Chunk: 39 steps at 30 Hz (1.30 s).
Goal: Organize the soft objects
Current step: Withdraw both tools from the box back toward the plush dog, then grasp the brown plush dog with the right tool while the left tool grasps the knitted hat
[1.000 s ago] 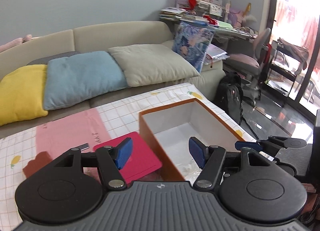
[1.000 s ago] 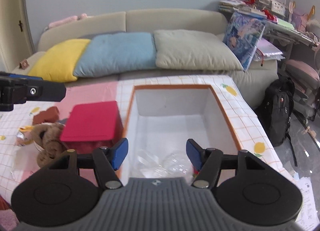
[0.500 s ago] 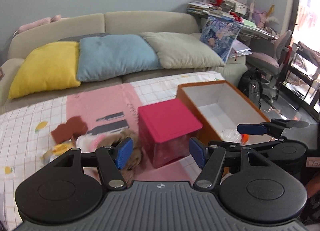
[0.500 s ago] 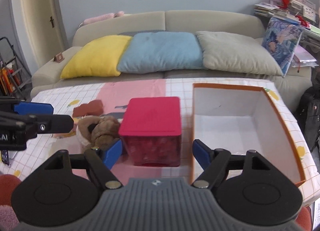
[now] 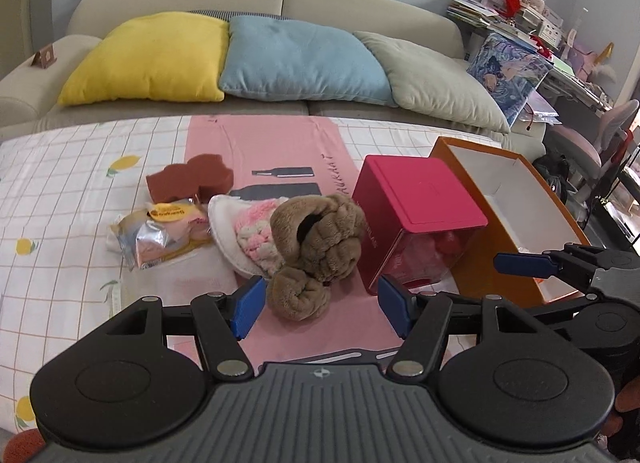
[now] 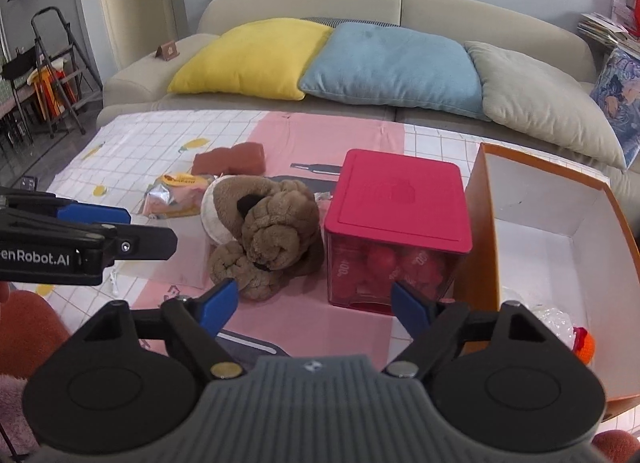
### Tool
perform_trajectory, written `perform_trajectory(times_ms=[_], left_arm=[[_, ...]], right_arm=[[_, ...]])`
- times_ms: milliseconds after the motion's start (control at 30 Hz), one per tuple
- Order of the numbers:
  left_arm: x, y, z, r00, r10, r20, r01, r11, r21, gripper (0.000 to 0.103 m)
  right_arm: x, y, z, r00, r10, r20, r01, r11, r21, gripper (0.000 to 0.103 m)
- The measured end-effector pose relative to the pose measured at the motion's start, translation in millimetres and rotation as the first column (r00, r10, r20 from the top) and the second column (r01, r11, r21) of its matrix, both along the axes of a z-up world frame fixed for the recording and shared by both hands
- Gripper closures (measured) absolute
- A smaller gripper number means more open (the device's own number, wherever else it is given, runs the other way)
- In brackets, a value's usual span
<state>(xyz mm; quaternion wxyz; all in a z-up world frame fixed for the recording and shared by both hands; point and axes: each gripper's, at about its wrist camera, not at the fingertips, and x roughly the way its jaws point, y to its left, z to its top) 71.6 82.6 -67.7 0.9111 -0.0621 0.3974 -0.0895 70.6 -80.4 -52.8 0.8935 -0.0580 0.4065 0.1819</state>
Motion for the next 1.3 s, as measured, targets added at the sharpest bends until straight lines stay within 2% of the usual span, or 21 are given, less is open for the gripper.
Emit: perform_trajectory(times_ms=[67, 167, 233, 300, 500, 567, 667, 833, 1000, 1100, 1233, 1300], left_arm=[[2.1, 3.8, -5.1, 1.0, 0.009, -0.017, -0.009, 1.0, -0.006, 0.027], [5.6, 11.3, -12.3, 0.998, 0.037, -0.051, -0.038, 0.999, -0.014, 0.029], [7.5, 16.1, -15.6, 0.996, 0.051, -0.067, -0.053, 0.998, -0.019, 0.029], [9.0, 21.1, -17.6, 0.995, 0.063, -0.074, -0.065, 0.998, -0.02, 0.029], [15.0, 38.4, -22.8, 0.992, 0.091, -0.092, -0.094, 0.995, -0.027, 0.029], [16.8, 44.4, -25.7, 0.99, 0.102, -0.099, -0.106, 0.994, -0.026, 0.034], [19.8, 54.1, -30.8, 0.986, 0.119, -0.115, -0.122, 0.992, -0.017, 0.034], [23.1, 71.1, -41.8, 0.975, 0.172, -0.144, -0.172, 0.985, 0.011, 0.034], [27.3, 80.2, -49.9, 0.966, 0.194, -0.17, -0.196, 0.981, 0.006, 0.034], [30.2, 79.4, -52.8, 0.966, 0.189, -0.179, -0.191, 0.982, 0.005, 0.034], [32.9, 74.2, -56.8, 0.966, 0.171, -0.193, -0.172, 0.985, 0.012, 0.034], [34.1, 71.7, -58.6, 0.967, 0.163, -0.195, -0.162, 0.987, 0.017, 0.034]], right_arm=[[2.7, 4.5, -3.9, 1.0, 0.002, -0.012, -0.002, 1.0, -0.005, 0.025], [7.6, 13.1, -9.9, 1.0, 0.01, -0.022, -0.01, 1.0, -0.016, 0.039], [12.0, 20.1, -13.9, 0.999, 0.016, -0.028, -0.016, 1.0, -0.019, 0.042], [15.6, 26.7, -16.7, 0.999, 0.02, -0.032, -0.021, 1.0, -0.015, 0.048], [30.7, 52.4, -27.4, 0.998, 0.035, -0.052, -0.035, 0.999, 0.003, 0.051], [34.4, 62.3, -31.7, 0.997, 0.044, -0.055, -0.044, 0.999, 0.0, 0.052], [42.4, 74.6, -41.8, 0.996, 0.038, -0.081, -0.037, 0.999, 0.007, 0.052], [58.7, 87.0, -63.8, 0.988, -0.021, -0.152, 0.025, 0.999, 0.024, 0.045], [75.6, 93.6, -78.0, 0.973, -0.105, -0.203, 0.117, 0.992, 0.048, 0.03], [83.8, 97.3, -85.8, 0.958, -0.158, -0.24, 0.178, 0.982, 0.063, 0.03], [87.7, 102.3, -94.0, 0.949, -0.221, -0.227, 0.237, 0.971, 0.044, 0.03], [88.0, 101.2, -97.1, 0.944, -0.237, -0.23, 0.255, 0.966, 0.052, 0.038]])
